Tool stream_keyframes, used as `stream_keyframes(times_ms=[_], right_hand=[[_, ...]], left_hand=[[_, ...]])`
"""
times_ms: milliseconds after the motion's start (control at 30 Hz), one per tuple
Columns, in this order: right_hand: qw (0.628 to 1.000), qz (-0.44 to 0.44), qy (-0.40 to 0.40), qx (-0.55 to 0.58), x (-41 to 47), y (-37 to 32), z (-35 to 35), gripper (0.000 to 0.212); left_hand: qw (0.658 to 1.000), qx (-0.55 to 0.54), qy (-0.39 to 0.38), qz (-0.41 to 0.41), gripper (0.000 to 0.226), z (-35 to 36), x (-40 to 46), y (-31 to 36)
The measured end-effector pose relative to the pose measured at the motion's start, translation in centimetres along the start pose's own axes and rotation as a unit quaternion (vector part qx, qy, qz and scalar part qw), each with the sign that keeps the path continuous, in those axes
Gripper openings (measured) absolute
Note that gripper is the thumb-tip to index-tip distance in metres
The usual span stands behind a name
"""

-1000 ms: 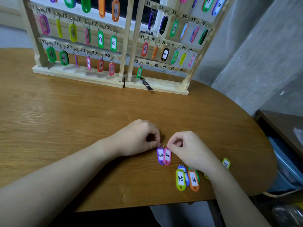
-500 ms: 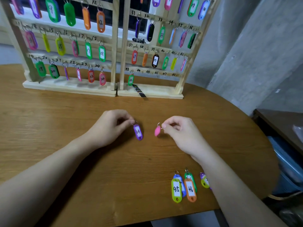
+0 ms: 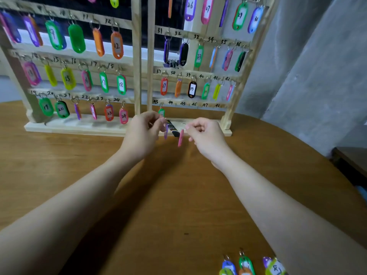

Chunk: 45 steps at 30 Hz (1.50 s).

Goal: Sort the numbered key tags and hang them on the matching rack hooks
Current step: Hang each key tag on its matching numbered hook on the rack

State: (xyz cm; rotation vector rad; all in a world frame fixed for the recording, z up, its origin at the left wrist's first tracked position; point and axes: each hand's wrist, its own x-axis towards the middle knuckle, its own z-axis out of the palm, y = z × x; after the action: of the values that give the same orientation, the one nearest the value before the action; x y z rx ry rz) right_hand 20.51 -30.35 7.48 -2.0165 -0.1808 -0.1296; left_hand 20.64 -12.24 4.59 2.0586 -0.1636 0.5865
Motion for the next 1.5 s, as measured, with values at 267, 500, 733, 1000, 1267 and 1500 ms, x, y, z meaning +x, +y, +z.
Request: stream_keyframes(times_ms=[267,500,733,1000,1267,1500], right_hand=[[0.998,-0.015,0.069,-0.002,5.6,0.8,1.1,0.02],[0.995,-0.018,0.094,-0.037,7.7,0.1,2.2,0.011],[0.988,-0.042,0.118,-0.093,8.6,-0.2,3.4,0.015],[0.983,-0.016,0.14,-0.121,8.7,0.2,3.9,0.03],[0.991,-0.027,0.076,-0.11,7.9,0.8,2.4,0.021],[0.985,-0.061,0.077,-0.143,3.9,1.9,-2.9,0.017]], left_hand=[[0.992,-0.044,0.118,-0.02,0.024,2.9,2.4,-0.5],[0.992,-0.06,0.11,0.0,0.021,3.2,3.0,-1.4],[0.991,-0.088,0.096,-0.041,0.025,3.4,3.3,-1.8],[0.989,-0.128,0.054,-0.042,0.027,3.0,3.5,-0.4],[0.996,-0.06,0.04,-0.056,0.036,3.2,5.1,0.5],[0.992,0.014,0.078,-0.098,0.032,4.0,5.8,1.2]])
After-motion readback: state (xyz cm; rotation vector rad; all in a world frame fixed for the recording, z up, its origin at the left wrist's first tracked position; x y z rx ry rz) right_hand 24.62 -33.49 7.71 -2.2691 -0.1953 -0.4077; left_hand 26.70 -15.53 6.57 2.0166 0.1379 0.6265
